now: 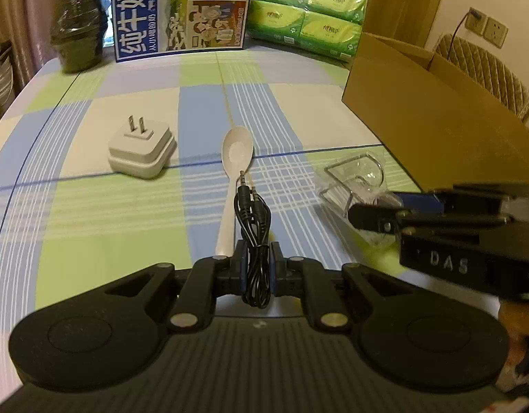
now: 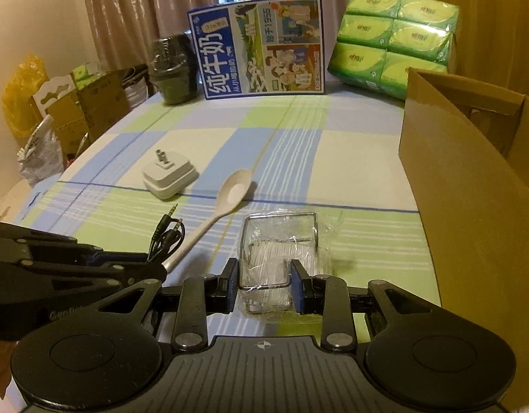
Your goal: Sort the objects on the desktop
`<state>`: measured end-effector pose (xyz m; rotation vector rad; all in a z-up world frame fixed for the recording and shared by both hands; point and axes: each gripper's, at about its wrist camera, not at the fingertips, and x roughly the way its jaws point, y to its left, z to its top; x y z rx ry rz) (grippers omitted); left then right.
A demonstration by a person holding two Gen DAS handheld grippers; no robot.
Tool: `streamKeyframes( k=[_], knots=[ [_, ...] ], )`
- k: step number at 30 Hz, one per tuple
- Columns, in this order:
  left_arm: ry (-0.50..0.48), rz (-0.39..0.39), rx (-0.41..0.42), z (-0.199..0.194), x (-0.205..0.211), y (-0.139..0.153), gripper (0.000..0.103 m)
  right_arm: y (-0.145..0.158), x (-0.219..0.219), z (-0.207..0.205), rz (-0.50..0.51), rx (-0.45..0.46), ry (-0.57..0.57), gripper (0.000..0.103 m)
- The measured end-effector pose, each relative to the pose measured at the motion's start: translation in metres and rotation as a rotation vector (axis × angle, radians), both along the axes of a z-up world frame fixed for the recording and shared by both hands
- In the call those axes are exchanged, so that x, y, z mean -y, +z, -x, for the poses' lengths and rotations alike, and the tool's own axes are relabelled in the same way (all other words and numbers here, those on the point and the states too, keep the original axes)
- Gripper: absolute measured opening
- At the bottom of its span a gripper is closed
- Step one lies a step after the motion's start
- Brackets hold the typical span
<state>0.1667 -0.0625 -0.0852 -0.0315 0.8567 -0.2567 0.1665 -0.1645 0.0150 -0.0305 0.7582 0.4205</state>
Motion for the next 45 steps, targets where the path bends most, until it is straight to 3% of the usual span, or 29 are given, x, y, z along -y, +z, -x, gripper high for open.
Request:
streamKeyframes(
  k=[18,45],
  knots=[
    [0.055,0.076,-0.01,0.074,0.01,0.02,0.009,0.029,0.02,0.073,-0.041,0.052,-0.051,0.028],
    [0.075,0.128,0.057,0.137,0.031,0.074,0.009,0.073,0.051,0.147,-0.077,0.102,-0.125,0.028]
  ],
)
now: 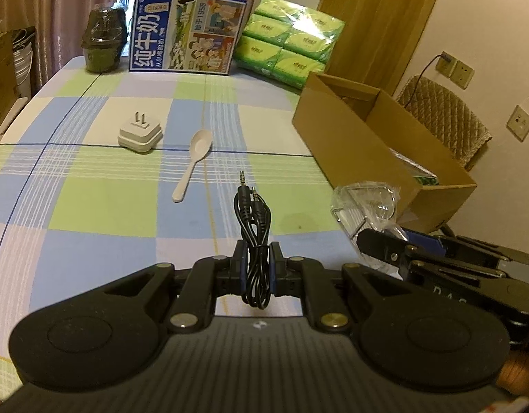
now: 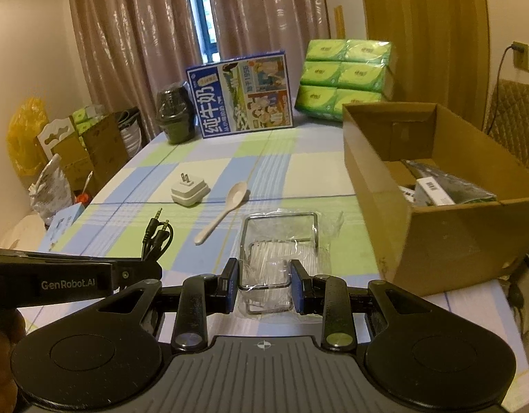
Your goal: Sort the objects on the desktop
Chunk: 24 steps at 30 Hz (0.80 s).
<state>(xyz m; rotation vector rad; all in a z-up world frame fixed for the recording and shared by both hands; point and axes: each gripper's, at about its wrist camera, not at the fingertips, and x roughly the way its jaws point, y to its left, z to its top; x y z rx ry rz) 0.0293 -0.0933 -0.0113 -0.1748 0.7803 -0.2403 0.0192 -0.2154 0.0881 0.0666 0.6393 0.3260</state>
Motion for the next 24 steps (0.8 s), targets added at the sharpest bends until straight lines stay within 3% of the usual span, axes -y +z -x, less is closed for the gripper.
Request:
streamKeyframes(
  k=[15,24],
  knots=[
    [-0.088,0.024,0.052,0.021,0.054,0.034,0.009,0.043,0.058,0.028,0.02,0.089,-0.103,0.028],
    [-0.175,0.038,0.07,0.019,0.105,0.047,0.009,0.053,0.109,0.038,0.035,0.11,-0.186,0.028]
  ],
)
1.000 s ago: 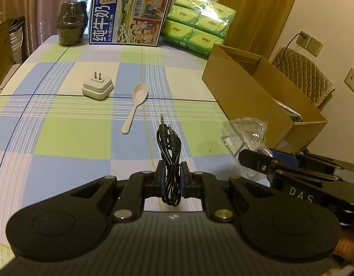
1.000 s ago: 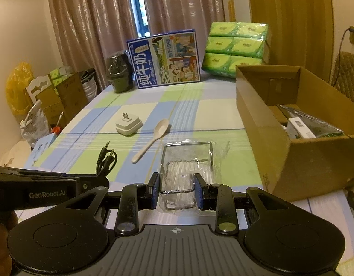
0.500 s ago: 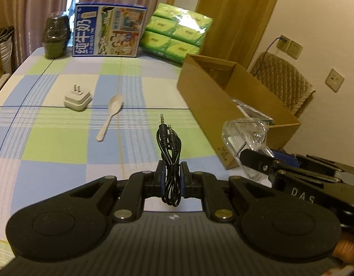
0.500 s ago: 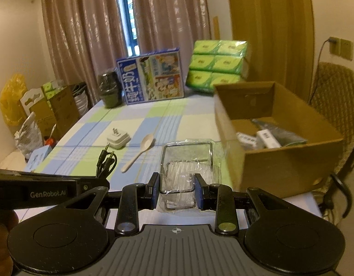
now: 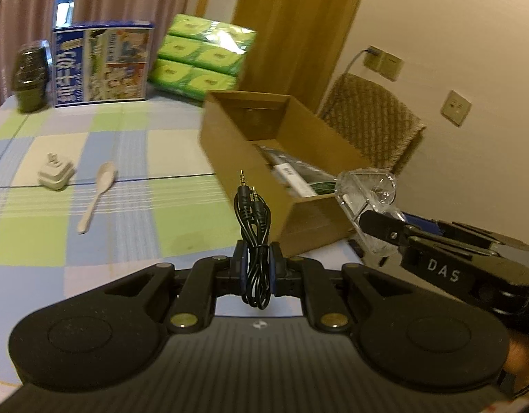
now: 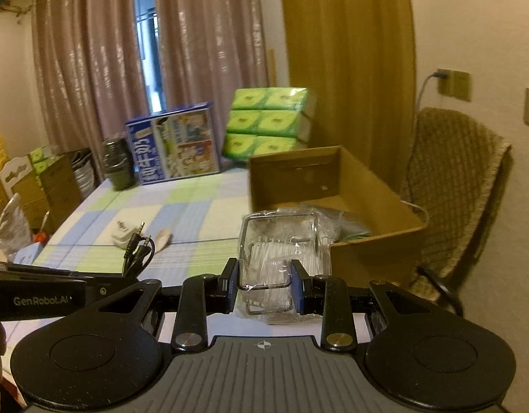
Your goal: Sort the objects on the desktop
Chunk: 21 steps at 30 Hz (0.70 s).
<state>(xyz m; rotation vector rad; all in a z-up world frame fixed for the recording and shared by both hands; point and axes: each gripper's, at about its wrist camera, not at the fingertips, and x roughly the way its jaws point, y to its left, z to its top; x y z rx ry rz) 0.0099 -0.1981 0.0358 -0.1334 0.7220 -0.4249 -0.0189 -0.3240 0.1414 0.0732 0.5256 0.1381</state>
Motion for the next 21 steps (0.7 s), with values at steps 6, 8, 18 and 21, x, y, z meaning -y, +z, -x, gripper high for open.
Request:
streamKeyframes(
  k=[6,8,18,21],
  knots=[
    [-0.052,0.01,0.009,-0.006,0.033,0.007,0.009,0.002,0.03,0.004,0.006,0.003,-0.045,0.028],
    [-0.068,0.015,0.011,-0.009,0.044,0.009,0.009,0.003,0.039,0.004,0.007,0.005,-0.054,0.028],
    [-0.12,0.032,0.01,-0.027,0.084,0.015,0.009,0.014,0.068,-0.012,0.023,0.016,-0.053,0.028],
    [-0.125,0.034,0.008,-0.038,0.09,0.016,0.009,0.016,0.072,-0.023,0.032,0.017,-0.04,0.028]
  ],
)
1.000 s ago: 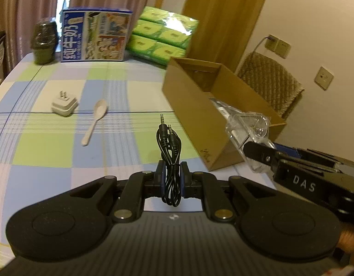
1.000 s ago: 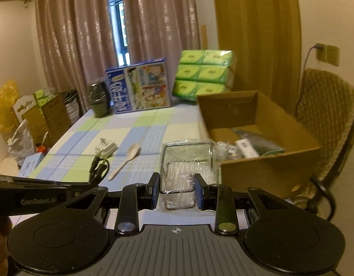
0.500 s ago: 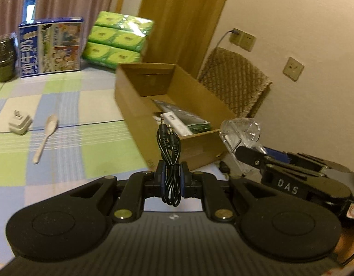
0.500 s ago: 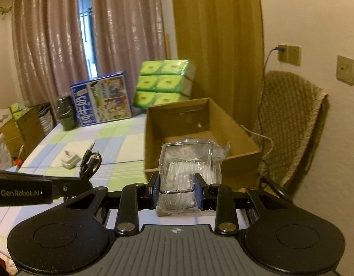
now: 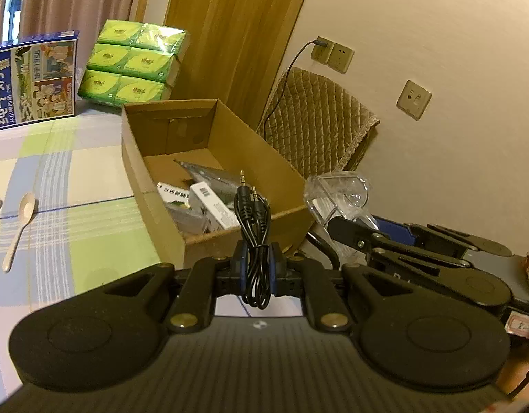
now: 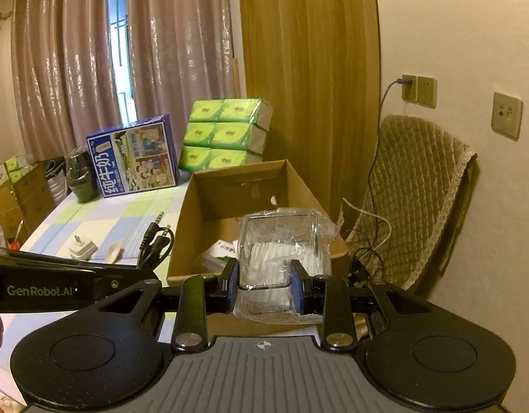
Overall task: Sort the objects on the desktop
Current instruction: 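Open left tool to drop the cable while right tool releases clear box into cardboard box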
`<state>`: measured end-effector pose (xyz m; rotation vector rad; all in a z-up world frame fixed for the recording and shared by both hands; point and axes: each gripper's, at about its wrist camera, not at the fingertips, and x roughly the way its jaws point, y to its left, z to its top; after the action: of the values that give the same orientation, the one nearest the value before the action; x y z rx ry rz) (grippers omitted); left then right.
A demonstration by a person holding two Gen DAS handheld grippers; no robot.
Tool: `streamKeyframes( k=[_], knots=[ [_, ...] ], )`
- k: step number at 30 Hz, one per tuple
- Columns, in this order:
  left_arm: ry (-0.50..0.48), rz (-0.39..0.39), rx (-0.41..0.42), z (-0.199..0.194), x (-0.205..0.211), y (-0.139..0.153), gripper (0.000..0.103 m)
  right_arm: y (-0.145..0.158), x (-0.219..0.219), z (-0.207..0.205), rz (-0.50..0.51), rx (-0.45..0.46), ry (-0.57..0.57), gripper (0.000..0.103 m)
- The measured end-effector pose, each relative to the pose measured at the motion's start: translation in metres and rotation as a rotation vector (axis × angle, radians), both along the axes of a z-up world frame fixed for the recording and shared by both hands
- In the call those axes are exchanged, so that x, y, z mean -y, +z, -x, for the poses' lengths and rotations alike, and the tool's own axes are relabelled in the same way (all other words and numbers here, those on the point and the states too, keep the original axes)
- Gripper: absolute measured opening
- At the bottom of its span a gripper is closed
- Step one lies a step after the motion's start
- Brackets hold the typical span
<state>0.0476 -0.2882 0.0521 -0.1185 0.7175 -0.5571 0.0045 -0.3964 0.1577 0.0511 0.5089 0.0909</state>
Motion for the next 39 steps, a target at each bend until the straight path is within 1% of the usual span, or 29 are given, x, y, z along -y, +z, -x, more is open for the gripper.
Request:
streamKeyframes(
  k=[12,18,27,33,39],
  knots=[
    [0.017,0.004,0.002,-0.061,0.008,0.01,0.009,0.005,0.008,-0.058,0.002,-0.029,0.041,0.028],
    [0.022,0.006,-0.006,-0.087,0.015,0.01,0.009,0.007,0.012,-0.09,-0.007,-0.044,0.054,0.028],
    [0.032,-0.009,-0.03,-0.124,0.019,-0.002,0.009,-0.002,0.014,-0.13,-0.003,-0.081,0.068,0.028],
    [0.043,-0.001,-0.056,-0.156,0.016,-0.011,0.009,-0.008,0.019,-0.157,-0.001,-0.105,0.062,0.028],
    [0.048,-0.043,-0.051,-0.196,0.015,-0.02,0.009,-0.012,0.02,-0.19,0.01,-0.114,0.054,0.028]
  ],
)
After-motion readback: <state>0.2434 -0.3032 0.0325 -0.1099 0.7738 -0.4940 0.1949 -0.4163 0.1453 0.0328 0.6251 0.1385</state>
